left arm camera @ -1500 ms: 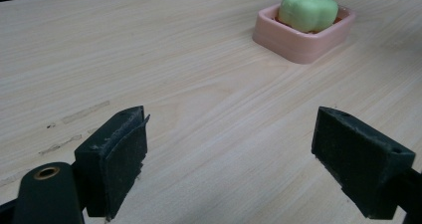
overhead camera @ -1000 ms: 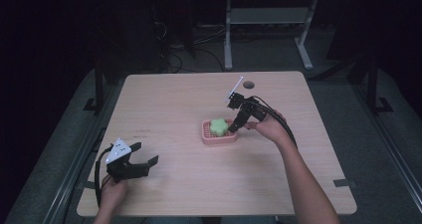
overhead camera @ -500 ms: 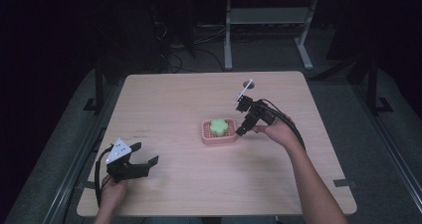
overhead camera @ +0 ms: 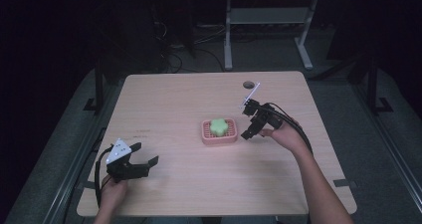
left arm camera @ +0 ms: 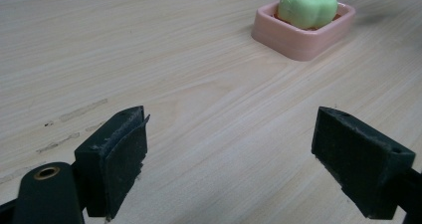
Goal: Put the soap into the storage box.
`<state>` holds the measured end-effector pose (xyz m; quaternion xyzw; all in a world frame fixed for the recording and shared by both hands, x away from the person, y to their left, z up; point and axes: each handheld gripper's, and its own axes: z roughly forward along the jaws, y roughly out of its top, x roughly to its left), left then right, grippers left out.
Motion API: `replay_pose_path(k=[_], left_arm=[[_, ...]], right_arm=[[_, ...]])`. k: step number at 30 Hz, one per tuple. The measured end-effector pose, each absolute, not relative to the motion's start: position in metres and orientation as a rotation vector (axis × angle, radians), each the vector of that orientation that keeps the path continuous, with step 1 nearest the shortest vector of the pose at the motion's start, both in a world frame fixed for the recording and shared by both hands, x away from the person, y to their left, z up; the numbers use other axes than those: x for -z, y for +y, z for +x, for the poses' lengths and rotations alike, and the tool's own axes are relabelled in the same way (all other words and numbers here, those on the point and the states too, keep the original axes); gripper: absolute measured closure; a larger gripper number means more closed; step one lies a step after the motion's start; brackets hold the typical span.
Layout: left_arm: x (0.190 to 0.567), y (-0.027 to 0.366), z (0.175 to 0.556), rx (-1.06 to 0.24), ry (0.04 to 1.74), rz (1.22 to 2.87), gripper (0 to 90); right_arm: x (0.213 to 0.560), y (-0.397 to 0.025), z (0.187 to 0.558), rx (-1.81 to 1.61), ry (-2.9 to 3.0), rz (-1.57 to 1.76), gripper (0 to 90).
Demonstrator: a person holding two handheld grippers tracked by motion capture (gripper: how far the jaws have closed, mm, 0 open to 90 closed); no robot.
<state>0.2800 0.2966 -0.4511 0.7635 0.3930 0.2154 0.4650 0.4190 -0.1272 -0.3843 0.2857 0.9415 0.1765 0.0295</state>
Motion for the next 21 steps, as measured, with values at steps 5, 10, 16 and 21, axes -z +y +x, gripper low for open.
replay_pose_path(k=[5, 10, 16, 21], left_arm=[[0.451, 0.297, 0.28, -0.529, 0.965, 1.876, 14.1], [0.451, 0.297, 0.28, -0.528, 0.967, 1.875, 14.1], [0.451, 0.296, 0.28, -0.526, 0.966, 1.874, 14.0], [0.452, 0.296, 0.28, -0.524, 0.967, 1.873, 14.0]], right_arm=[[0.385, -0.134, 0.415, -0.555, 2.901, 0.898, 24.9], [0.386, -0.141, 0.409, -0.564, 2.896, 0.903, 24.9], [0.389, -0.15, 0.401, -0.566, 2.896, 0.905, 24.9], [0.392, -0.158, 0.394, -0.582, 2.892, 0.928, 24.9]])
